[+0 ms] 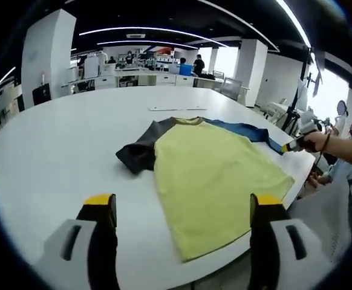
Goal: Fold the garment on the visible template until the final outline fits inside the template.
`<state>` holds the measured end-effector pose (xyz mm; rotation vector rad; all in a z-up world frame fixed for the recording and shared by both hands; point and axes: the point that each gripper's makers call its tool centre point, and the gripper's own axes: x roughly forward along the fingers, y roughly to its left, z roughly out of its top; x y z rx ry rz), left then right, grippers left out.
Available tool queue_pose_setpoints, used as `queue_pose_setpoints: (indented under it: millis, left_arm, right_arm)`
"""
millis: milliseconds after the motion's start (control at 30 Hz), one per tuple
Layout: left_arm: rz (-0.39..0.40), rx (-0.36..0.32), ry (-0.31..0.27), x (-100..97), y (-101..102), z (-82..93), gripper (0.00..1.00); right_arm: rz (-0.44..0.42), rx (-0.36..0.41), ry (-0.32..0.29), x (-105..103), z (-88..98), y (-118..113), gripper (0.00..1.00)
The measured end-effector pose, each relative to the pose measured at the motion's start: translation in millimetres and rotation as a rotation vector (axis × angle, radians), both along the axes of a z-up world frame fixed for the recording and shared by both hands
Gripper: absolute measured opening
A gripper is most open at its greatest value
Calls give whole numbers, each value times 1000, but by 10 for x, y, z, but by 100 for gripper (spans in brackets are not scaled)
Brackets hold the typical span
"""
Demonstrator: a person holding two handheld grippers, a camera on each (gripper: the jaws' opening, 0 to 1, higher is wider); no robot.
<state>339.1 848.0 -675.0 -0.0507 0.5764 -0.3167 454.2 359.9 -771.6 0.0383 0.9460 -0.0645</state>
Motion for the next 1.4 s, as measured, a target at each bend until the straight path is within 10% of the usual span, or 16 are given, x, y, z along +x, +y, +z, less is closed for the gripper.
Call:
queue_pose_setpoints:
  millis: [333,767,1400]
  left_arm:
    - [-19,15,14,-33,-10,-17,81]
    - [-29,21,16,-23,-29,4,79]
    - [-59,34,4,-27,-86,45,89]
  right_arm:
    - [-51,81,-18,20,-14,21,1]
    - [-84,174,-39,24,-2,-175,0]
    - [147,-5,-14,215,464,-647,0]
